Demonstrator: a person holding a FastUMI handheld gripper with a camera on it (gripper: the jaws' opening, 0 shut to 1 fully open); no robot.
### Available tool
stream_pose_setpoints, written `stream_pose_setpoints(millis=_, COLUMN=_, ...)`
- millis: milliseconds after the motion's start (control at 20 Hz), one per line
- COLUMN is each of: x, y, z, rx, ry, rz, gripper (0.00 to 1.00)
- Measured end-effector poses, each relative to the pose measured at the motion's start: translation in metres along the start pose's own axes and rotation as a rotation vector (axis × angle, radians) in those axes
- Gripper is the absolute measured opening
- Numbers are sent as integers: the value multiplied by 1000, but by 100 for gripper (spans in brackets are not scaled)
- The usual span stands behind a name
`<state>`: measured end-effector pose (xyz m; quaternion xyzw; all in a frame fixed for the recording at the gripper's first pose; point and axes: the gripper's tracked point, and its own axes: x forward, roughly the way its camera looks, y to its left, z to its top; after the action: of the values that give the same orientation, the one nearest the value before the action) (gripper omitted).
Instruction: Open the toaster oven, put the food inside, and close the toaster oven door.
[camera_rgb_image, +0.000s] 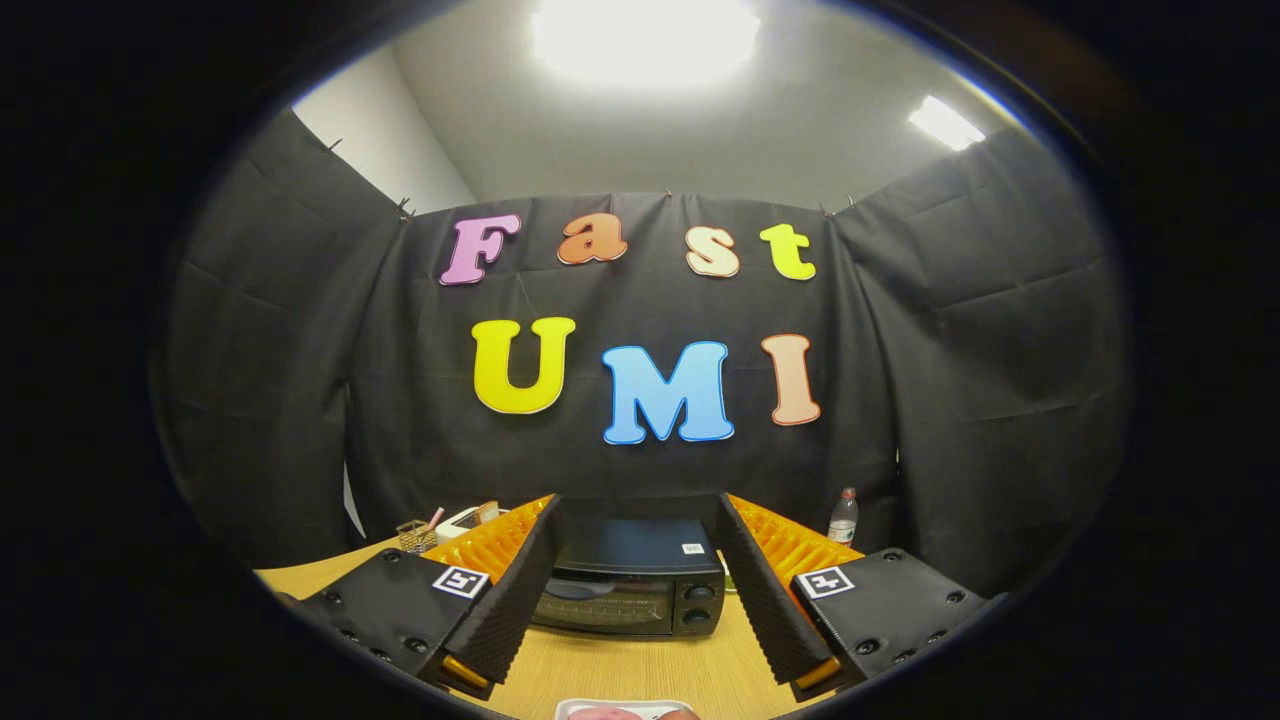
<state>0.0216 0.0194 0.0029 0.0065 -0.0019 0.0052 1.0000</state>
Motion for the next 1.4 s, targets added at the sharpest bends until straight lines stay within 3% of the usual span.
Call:
stream_pose_setpoints(millis=400, x=8, y=14, z=-5, rx=23, ry=6, rz=6, gripper=96)
stream_pose_setpoints(millis=750, x=53, y=45, z=-30, rx=56, ry=65, rz=35, gripper=96)
stream_pose_setpoints(millis=1400, x=153, y=80, z=-144, rx=35, ry=311, rz=28, gripper=96)
